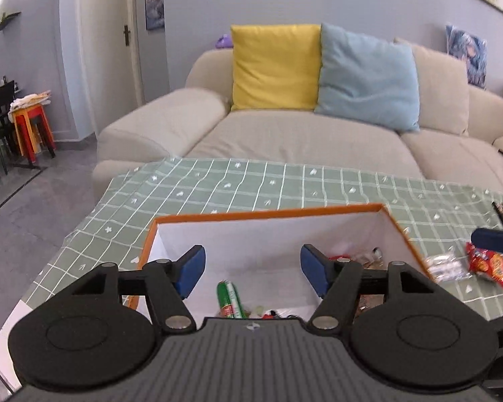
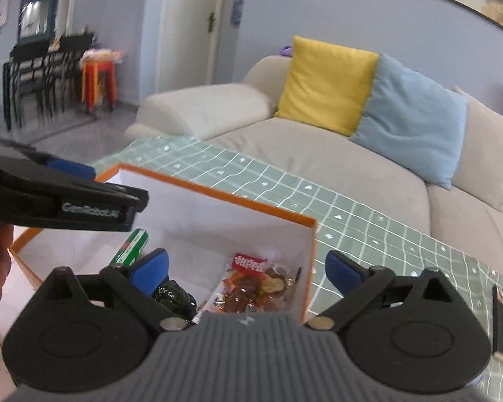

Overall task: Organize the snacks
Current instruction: 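Withdraw both open grippers from the box back toward the remaining snacks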

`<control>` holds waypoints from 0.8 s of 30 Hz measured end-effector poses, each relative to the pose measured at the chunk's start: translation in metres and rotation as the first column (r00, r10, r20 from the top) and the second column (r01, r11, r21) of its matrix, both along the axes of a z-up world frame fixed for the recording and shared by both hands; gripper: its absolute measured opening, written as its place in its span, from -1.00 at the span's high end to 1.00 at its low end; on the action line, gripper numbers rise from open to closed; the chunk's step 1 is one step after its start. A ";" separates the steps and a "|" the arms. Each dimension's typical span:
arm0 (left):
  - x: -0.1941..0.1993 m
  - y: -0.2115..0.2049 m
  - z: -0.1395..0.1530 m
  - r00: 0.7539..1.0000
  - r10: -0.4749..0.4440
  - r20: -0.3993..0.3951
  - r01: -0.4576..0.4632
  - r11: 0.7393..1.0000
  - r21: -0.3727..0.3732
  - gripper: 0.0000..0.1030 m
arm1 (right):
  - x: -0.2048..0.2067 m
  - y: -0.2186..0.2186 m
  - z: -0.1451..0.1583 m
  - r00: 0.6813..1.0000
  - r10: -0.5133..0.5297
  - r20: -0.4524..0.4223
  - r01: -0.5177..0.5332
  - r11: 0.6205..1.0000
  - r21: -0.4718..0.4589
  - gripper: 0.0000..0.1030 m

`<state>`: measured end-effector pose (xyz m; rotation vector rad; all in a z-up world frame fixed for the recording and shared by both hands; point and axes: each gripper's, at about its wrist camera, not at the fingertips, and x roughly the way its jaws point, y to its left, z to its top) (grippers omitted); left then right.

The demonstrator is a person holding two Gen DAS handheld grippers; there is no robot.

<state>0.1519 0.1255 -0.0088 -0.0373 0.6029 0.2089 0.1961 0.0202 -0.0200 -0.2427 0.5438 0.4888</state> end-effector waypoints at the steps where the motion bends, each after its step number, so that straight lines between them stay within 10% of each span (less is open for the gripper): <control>1: -0.003 -0.004 0.002 1.000 0.000 0.013 0.000 1.000 -0.002 -0.49 | -0.004 -0.006 0.001 1.000 -0.008 0.005 0.008 1.000 0.011 -0.92; 15: -0.009 -0.077 -0.003 0.987 -0.158 -0.030 0.157 0.987 -0.042 -0.65 | -0.029 -0.109 -0.016 0.969 -0.247 -0.003 0.246 0.966 0.073 -0.93; 24: 0.008 -0.168 -0.016 0.866 -0.485 -0.121 0.496 0.863 0.095 -0.74 | -0.024 -0.201 -0.053 0.903 -0.409 -0.129 0.424 0.896 0.128 -0.92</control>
